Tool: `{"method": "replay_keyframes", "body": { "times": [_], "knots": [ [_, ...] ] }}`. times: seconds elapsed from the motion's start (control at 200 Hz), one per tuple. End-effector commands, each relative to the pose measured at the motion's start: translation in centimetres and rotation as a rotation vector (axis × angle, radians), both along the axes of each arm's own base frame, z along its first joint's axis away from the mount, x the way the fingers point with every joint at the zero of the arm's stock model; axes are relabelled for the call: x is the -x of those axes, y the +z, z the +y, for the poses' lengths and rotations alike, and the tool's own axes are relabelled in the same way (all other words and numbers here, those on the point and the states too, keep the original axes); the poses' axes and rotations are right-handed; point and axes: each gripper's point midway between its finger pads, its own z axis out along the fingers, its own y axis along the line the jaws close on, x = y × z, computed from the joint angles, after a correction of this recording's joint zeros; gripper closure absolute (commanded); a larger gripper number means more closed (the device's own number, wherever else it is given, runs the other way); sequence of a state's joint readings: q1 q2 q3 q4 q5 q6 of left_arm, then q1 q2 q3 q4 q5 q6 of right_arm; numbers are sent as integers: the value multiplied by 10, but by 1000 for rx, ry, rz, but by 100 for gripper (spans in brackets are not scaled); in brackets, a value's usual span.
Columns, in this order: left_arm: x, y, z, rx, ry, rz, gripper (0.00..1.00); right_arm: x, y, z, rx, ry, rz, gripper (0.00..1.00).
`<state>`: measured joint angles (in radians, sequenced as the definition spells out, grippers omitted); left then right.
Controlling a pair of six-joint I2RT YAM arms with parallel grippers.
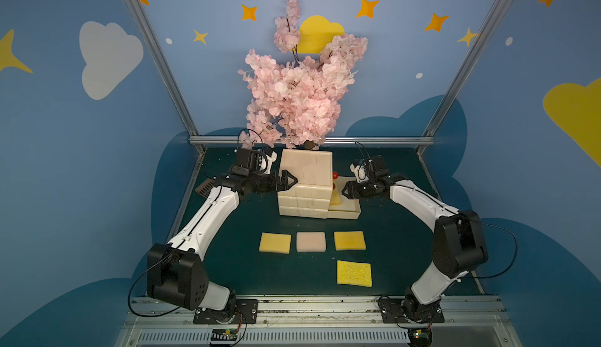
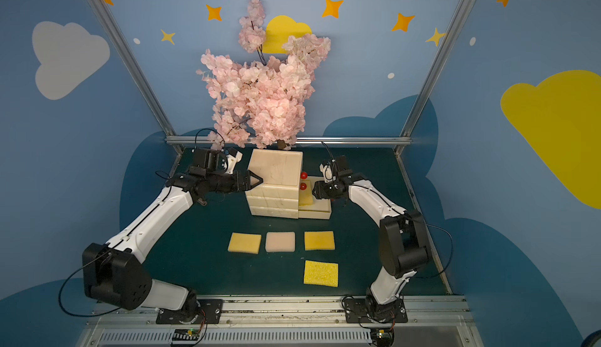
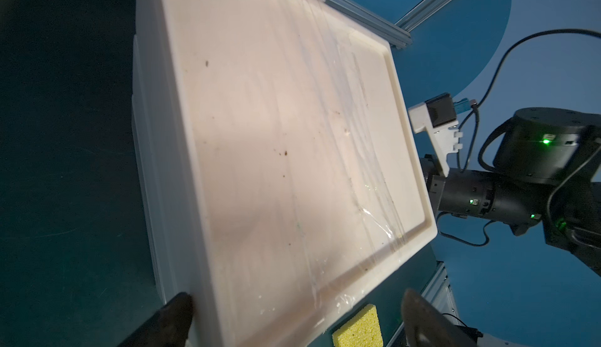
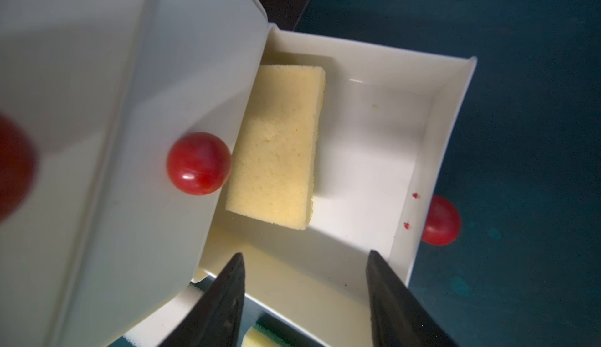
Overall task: Take the sponge out of the drawer
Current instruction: Open the drawer in the storage box, then pick up the sponge from the drawer.
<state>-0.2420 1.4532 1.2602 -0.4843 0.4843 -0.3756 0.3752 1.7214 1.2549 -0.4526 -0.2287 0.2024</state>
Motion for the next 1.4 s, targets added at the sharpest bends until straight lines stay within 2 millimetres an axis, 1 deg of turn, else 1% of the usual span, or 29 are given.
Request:
{"method": "replay_keyframes", "body": {
  "times": [0.0, 0.07, 0.105, 0.215, 0.275, 0.491, 0.546, 0.606, 0.711, 0.836, 1.071, 1.101, 1.116, 1.297, 1.397],
  "knots": [
    [5, 12, -1, 15, -26, -36, 0, -5, -4, 9, -6, 12, 13, 41],
    [5, 13, -2, 17, -27, -39, 0, -8, -10, 11, -4, 12, 24, 40],
    [5, 13, -2, 18, -29, -38, 0, -9, -12, 13, -7, 11, 27, 38],
    [5, 14, -2, 22, -32, -39, 0, -12, -21, 18, -16, 16, 47, 36],
    [6, 14, -3, 24, -36, -40, 0, -12, -27, 22, -17, 20, 61, 32],
    [6, 15, -3, 24, -34, -41, 0, -15, -41, 31, -28, 14, 91, 34],
    [6, 15, -2, 23, -32, -41, 0, -16, -44, 32, -29, 9, 99, 38],
    [5, 14, -2, 21, -27, -40, 0, -16, -46, 34, -35, 13, 108, 45],
    [6, 15, -1, 19, -25, -42, 0, -16, -51, 36, -41, 14, 126, 49],
    [6, 15, -2, 19, -26, -41, 0, -15, -55, 38, -45, 16, 138, 58],
    [6, 15, -1, 18, -25, -42, 0, -12, -60, 44, -74, 34, 161, 89],
    [6, 15, -1, 19, -25, -41, 0, -12, -59, 44, -78, 36, 162, 95],
    [6, 15, -1, 19, -26, -43, 0, -12, -59, 45, -80, 38, 161, 100],
    [6, 15, -2, 20, -27, -42, 0, -15, -48, 46, -95, 38, 132, 100],
    [6, 17, -1, 21, -26, -47, 0, -18, -33, 39, -76, 27, 89, 100]
  ]
}}
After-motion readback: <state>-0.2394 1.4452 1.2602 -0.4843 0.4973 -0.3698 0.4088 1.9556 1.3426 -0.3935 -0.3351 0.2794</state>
